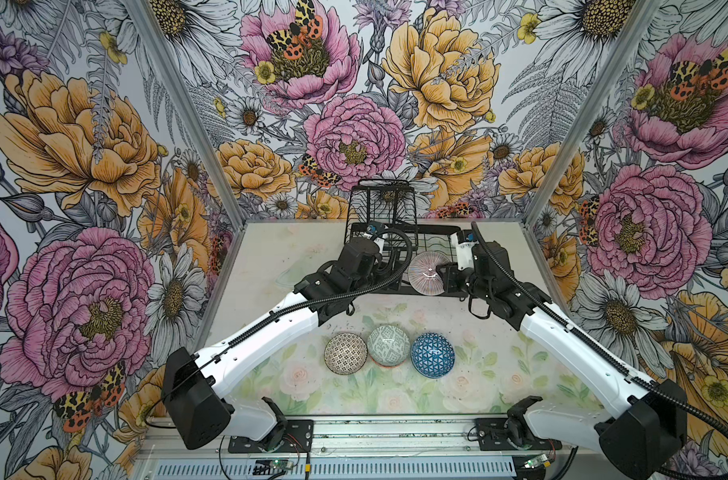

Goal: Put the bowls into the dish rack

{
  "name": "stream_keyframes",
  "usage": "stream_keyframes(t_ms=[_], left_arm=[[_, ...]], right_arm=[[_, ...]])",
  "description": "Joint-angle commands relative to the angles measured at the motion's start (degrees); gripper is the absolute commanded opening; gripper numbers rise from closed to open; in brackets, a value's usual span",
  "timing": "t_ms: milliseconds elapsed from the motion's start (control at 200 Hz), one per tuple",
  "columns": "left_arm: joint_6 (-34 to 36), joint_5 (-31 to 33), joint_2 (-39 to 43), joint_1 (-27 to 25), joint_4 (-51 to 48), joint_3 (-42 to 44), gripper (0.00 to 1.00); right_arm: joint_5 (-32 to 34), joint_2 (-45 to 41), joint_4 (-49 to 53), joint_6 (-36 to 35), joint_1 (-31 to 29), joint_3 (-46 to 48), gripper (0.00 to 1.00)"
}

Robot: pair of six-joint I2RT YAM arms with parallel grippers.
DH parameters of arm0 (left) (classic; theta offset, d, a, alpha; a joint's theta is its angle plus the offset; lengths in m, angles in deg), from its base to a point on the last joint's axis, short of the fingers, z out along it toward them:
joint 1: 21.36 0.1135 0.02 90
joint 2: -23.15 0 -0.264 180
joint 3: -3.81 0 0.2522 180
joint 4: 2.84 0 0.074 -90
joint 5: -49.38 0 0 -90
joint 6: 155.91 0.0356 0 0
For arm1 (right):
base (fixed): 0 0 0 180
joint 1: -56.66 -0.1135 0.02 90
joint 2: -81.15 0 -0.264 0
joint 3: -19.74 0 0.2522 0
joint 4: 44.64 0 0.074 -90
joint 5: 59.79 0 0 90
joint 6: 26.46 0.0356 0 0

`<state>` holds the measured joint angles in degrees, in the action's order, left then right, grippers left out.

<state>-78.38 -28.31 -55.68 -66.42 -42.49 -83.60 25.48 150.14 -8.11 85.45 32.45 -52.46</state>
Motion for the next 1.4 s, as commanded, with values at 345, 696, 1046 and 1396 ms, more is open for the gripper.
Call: stream_keyframes(t_ms=[345,696,1046,1396], left_arm=[[2.4,-7.0,1.4,6.4,-7.2,-0.7,0.99],[3.0,-12.2,-0.4,9.6,-7.7,-1.5,0.99],[2.8,-14.7,-1.1,11.0,-7.0,-2.0,0.99],[4.2,-17.4,-0.8,12.3,-7.0,-3.1,0.99]], right_arm=[[7.7,-0.5,-1.4,-14.3,6.4,-1.0,0.0],[22.6,7.0,-3.7,-34.9,7.6,-5.9,0.0],[23.0,12.0,-23.7,-53.7,8.0,-2.8,0.0],[18.5,18.2,-54.6,-71.2,7.9,7.7,0.0]])
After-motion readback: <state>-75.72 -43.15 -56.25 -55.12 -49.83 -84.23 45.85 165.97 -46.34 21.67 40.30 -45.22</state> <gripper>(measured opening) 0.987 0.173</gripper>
